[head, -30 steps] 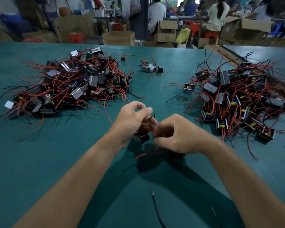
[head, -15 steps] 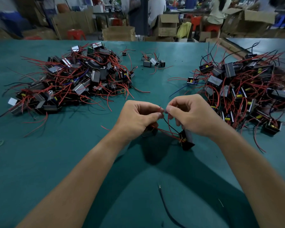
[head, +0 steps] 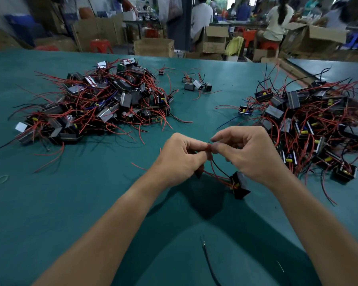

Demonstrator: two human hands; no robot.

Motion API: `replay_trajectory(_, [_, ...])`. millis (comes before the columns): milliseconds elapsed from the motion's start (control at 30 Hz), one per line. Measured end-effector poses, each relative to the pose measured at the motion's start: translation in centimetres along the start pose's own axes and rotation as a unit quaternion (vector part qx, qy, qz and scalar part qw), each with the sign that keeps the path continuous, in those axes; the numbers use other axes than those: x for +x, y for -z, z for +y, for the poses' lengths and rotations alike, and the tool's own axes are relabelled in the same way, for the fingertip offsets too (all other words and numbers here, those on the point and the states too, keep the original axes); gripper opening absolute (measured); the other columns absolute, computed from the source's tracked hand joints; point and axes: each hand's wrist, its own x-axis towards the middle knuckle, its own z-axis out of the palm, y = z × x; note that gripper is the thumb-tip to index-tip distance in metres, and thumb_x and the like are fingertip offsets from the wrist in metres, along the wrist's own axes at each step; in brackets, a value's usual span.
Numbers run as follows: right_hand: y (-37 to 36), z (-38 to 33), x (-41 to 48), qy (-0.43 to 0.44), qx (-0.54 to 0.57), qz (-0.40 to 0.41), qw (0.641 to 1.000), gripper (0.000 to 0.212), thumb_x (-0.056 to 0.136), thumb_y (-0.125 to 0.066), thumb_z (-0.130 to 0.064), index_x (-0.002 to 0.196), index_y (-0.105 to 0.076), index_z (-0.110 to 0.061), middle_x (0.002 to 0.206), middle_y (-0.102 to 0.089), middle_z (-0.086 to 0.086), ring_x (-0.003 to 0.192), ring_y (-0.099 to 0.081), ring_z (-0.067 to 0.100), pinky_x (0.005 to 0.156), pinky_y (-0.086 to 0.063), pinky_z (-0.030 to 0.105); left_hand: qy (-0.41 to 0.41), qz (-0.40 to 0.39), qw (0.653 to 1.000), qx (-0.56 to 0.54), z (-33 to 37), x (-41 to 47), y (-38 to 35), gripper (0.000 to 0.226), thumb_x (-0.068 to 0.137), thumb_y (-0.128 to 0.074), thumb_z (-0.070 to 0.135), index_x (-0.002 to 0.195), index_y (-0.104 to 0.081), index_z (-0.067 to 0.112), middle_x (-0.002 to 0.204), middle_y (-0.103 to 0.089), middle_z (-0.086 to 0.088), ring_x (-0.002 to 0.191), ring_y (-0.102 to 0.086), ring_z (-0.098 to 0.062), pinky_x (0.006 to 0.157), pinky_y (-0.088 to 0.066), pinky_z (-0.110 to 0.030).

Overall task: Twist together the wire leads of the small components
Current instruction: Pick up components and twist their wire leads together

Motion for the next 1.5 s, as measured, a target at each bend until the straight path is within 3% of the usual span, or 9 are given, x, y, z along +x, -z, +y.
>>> replay_trajectory(133, [0.0, 0.2, 0.0, 0.000, -0.004, -0.004, 1.000, 0.009, 0.081, -0.077, -0.007, 0.079, -0.076, -0.016, 0.064, -0.068, 0.002, 0.051, -0.048, 0.020, 0.049, -0.043, 0.047, 0.012, -0.013, 1.000, -0.013, 0.3, -0.4, 0.1, 0.023, 0.089, -0.066, 0.007, 0.073, -0.077, 0.020, 0.045, -0.046, 0.007, 0.041, -0.034, -0.008, 0.046, -0.030, -0.023])
replay_trajectory(233, [0.2, 0.2, 0.0, 0.006, -0.020, 0.008, 1.000, 0.017, 0.080, -0.077, -0.006, 0.078, -0.077, -0.022, 0.063, -0.063, -0.007, 0.049, -0.042, 0.019, 0.046, -0.033, 0.033, 0.002, -0.019, 0.999, -0.037, 0.7, -0.4, 0.0, 0.020, 0.090, -0.065, 0.008, 0.074, -0.075, 0.012, 0.057, -0.060, -0.005, 0.046, -0.047, -0.012, 0.048, -0.040, -0.025])
replay_trajectory(300, [0.4, 0.1, 0.1, 0.009, -0.029, 0.015, 0.999, 0.019, 0.080, -0.077, -0.006, 0.078, -0.076, -0.025, 0.065, -0.063, -0.013, 0.049, -0.043, 0.018, 0.046, -0.033, 0.026, -0.004, -0.019, 0.998, -0.056, 0.9, -0.3, 0.0, 0.018, 0.093, -0.063, 0.007, 0.080, -0.074, 0.011, 0.066, -0.069, -0.003, 0.051, -0.054, -0.014, 0.050, -0.047, -0.022])
replay_trajectory(500, [0.7, 0.0, 0.2, 0.002, -0.043, 0.013, 0.999, 0.016, 0.082, -0.076, -0.009, 0.077, -0.074, -0.024, 0.051, -0.059, -0.020, 0.047, -0.046, 0.012, 0.049, -0.040, 0.032, 0.012, -0.018, 0.996, -0.083, 0.7, -0.2, 0.2, 0.021, 0.094, -0.061, 0.004, 0.084, -0.074, 0.017, 0.070, -0.073, 0.002, 0.050, -0.055, -0.012, 0.052, -0.050, -0.022])
replay_trajectory(633, [0.7, -0.2, 0.2, 0.027, -0.041, 0.008, 0.999, 0.011, 0.080, -0.078, -0.007, 0.079, -0.076, -0.018, 0.075, -0.070, -0.002, 0.058, -0.060, 0.030, 0.055, -0.049, 0.042, 0.003, -0.034, 0.997, -0.069, 0.7, -0.1, 0.2, 0.019, 0.090, -0.064, 0.002, 0.083, -0.076, 0.015, 0.069, -0.071, 0.002, 0.050, -0.056, -0.013, 0.053, -0.050, -0.026])
replay_trajectory(733, [0.8, -0.4, 0.2, 0.055, -0.044, 0.012, 0.997, 0.012, 0.079, -0.078, -0.003, 0.077, -0.076, -0.015, 0.093, -0.072, -0.005, 0.066, -0.067, 0.015, 0.062, -0.051, 0.022, 0.002, -0.042, 0.997, -0.069, 0.7, -0.1, 0.1, 0.023, 0.090, -0.063, 0.001, 0.080, -0.075, 0.017, 0.067, -0.070, 0.002, 0.048, -0.055, -0.010, 0.050, -0.050, -0.022])
replay_trajectory(967, [1.2, -0.3, 0.1, 0.042, -0.059, 0.005, 0.997, 0.008, 0.080, -0.078, -0.007, 0.078, -0.077, -0.015, 0.065, -0.070, -0.005, 0.054, -0.059, 0.010, 0.052, -0.045, 0.023, 0.012, -0.041, 0.998, -0.048, 0.8, -0.1, 0.0, 0.028, 0.090, -0.061, 0.002, 0.079, -0.076, 0.023, 0.068, -0.071, 0.002, 0.049, -0.056, -0.012, 0.052, -0.048, -0.024])
replay_trajectory(1233, [1.2, -0.4, 0.0, 0.043, -0.056, -0.054, 0.996, 0.014, 0.080, -0.077, -0.006, 0.077, -0.077, -0.020, 0.067, -0.067, -0.003, 0.060, -0.056, 0.003, 0.056, -0.038, 0.009, 0.025, -0.057, 0.998, -0.010, 0.9, -0.2, 0.0, 0.026, 0.092, -0.063, 0.008, 0.068, -0.073, 0.011, 0.053, -0.060, 0.009, 0.049, -0.053, -0.011, 0.053, -0.045, -0.024])
replay_trajectory(1500, [1.2, -0.1, 0.1, 0.025, -0.071, -0.062, 0.995, 0.017, 0.083, -0.075, -0.008, 0.076, -0.074, -0.023, 0.064, -0.062, -0.005, 0.055, -0.052, 0.003, 0.056, -0.041, 0.016, 0.018, -0.058, 0.998, -0.011, 0.7, -0.3, -0.1, 0.019, 0.090, -0.063, 0.010, 0.074, -0.072, 0.004, 0.063, -0.056, -0.018, 0.057, -0.047, -0.020, 0.054, -0.037, -0.033])
